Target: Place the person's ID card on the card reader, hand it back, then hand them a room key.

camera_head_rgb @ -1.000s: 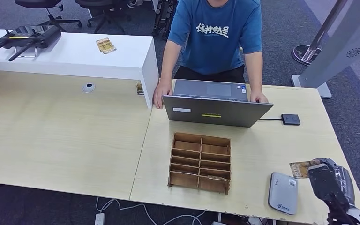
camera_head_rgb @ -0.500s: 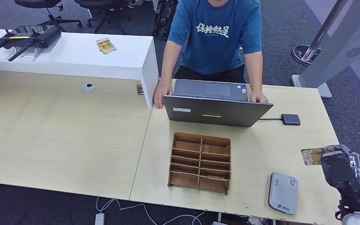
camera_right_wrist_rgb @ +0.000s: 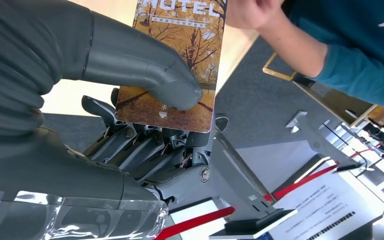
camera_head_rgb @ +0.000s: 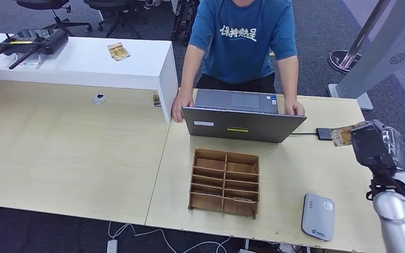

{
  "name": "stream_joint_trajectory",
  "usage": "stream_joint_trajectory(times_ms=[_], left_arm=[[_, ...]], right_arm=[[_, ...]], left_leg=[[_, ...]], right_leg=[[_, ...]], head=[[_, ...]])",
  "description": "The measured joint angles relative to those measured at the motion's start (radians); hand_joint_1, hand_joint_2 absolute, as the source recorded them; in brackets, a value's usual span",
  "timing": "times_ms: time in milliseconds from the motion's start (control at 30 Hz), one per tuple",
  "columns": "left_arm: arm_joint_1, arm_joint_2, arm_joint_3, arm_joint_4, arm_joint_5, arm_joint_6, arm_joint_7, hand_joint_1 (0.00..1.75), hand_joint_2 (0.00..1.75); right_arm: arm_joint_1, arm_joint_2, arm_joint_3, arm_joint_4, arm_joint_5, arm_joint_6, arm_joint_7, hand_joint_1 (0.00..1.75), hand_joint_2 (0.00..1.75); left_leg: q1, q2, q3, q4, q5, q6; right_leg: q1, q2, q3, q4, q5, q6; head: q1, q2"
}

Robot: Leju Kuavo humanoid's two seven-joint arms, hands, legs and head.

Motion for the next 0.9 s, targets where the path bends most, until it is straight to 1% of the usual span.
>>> stream_joint_trajectory(times_ms=[167,267,400,700,900], left_arm=[[-0.009,0.011,0.0,0.0,-0.025,0.0,0.001,0.0,0.0],[-0.011,0.018,0.0,0.0,-0.043,-0.003,0.001,0.0,0.0],[-0.015,0.025,0.0,0.0,-0.063,-0.008,0.001,0.0,0.0],[-0.021,0.036,0.0,0.0,-0.101,-0.013,0.001,0.0,0.0],[-0.029,0.043,0.0,0.0,-0.131,-0.015,0.001,0.0,0.0]], right_arm=[[-0.12,0.038,0.071,0.088,0.068,-0.057,0.035,1.75,1.75],[-0.178,0.056,0.102,0.144,0.116,-0.091,0.049,1.75,1.75],[-0.245,0.079,0.133,0.21,0.166,-0.113,0.067,1.75,1.75],[-0.34,0.133,0.18,0.299,0.245,-0.147,0.095,1.75,1.75],[-0.402,0.175,0.215,0.343,0.329,-0.157,0.138,1.75,1.75]], left_leg=[[0.0,-0.002,-0.001,0.0,0.001,-0.001],[0.0,-0.002,-0.001,0.0,0.001,-0.001],[0.0,-0.003,-0.001,0.0,0.001,-0.001],[0.0,-0.003,-0.002,0.0,0.001,-0.001],[0.0,-0.003,-0.002,0.0,0.001,-0.001]], right_leg=[[0.0,-0.001,0.0,0.0,0.0,0.0],[0.0,-0.001,0.0,0.0,0.0,0.0],[0.0,-0.002,0.0,0.0,0.0,0.0],[0.0,-0.002,-0.001,0.0,0.0,0.0],[0.0,-0.002,-0.002,0.0,0.0,0.0]], head=[[0.0,0.0],[0.0,0.0],[0.0,0.0],[0.0,0.0],[0.0,0.0]])
